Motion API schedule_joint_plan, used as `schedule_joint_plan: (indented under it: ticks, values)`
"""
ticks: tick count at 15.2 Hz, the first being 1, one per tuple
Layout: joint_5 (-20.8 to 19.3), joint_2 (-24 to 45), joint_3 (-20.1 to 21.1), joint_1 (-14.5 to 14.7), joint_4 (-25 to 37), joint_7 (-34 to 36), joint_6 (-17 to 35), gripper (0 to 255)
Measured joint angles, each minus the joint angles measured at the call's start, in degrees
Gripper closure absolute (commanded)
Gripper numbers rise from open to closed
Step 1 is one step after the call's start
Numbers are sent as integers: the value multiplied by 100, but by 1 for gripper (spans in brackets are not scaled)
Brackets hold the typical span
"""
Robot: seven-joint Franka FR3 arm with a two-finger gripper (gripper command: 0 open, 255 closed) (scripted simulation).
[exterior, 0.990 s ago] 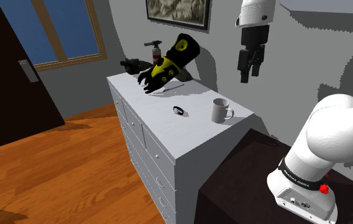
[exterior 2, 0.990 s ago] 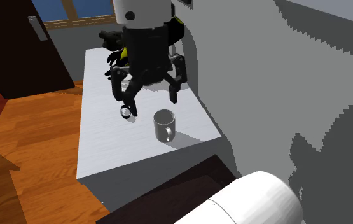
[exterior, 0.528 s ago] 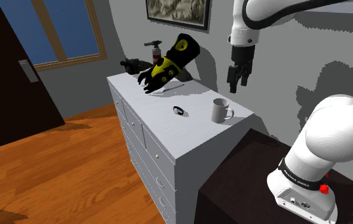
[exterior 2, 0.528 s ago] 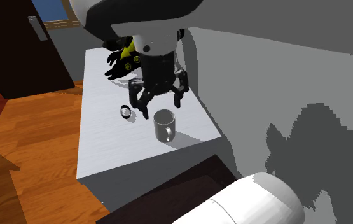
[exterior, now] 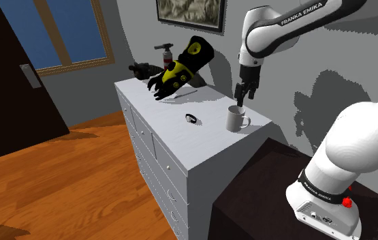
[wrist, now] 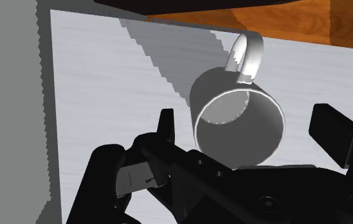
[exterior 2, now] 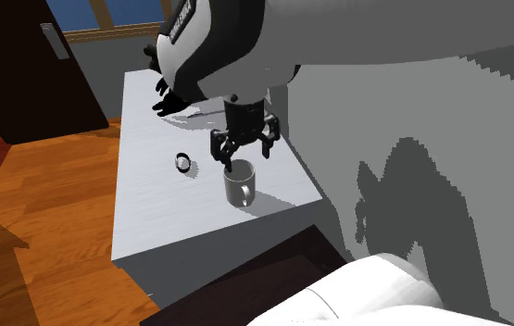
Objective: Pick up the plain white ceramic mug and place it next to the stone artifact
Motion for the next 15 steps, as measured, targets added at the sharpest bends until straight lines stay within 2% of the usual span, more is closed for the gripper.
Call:
schedule_joint_plan:
  ticks: [5,12,15]
  values:
    - [-61,767,-211,-60,33,-164,930,0]
    - [-47,1153,-283,-56,-216,-213,1579,0]
    - [-45,1193,-291,-57,-236,-221,1642,0]
